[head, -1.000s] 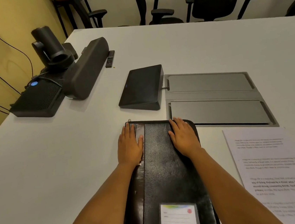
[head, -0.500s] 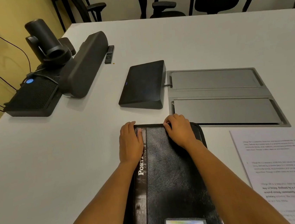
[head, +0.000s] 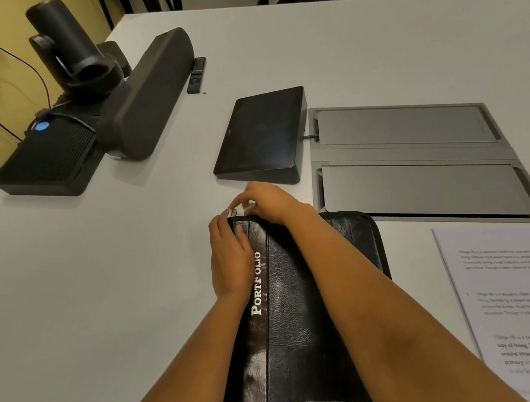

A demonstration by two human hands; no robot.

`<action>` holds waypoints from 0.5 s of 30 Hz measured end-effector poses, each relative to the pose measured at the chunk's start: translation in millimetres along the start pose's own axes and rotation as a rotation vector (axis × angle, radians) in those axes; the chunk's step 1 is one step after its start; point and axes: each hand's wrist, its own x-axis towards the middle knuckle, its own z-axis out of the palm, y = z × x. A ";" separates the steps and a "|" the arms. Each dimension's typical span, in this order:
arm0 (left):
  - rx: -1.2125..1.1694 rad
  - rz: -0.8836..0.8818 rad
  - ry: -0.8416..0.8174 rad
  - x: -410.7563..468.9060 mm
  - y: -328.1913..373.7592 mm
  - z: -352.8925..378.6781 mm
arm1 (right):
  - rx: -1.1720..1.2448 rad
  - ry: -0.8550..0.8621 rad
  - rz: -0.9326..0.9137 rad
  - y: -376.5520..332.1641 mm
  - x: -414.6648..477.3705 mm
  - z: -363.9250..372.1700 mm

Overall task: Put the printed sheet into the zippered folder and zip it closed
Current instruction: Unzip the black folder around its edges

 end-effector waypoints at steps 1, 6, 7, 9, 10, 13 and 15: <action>-0.011 -0.001 0.002 0.0 -0.6 0.5 | -0.029 -0.008 -0.019 -2.5 4.4 1.4; -0.031 0.002 0.003 -0.6 0.2 -0.1 | -0.136 0.034 -0.097 -10.4 17.0 10.8; -0.034 0.005 0.005 -1.0 0.6 -0.6 | -0.145 0.044 -0.109 -10.1 18.2 11.6; -0.036 0.007 0.009 -1.4 0.9 -0.7 | -0.158 0.062 -0.122 -8.4 19.7 11.9; -0.032 0.011 0.011 -1.5 0.8 -0.6 | -0.168 0.072 -0.125 -7.5 20.0 11.5; -0.030 0.019 0.014 -1.6 0.6 -0.2 | -0.206 0.100 -0.121 -4.3 20.8 7.3; -0.015 0.024 0.011 -0.9 0.7 0.0 | -0.237 0.116 -0.116 -3.1 20.7 4.1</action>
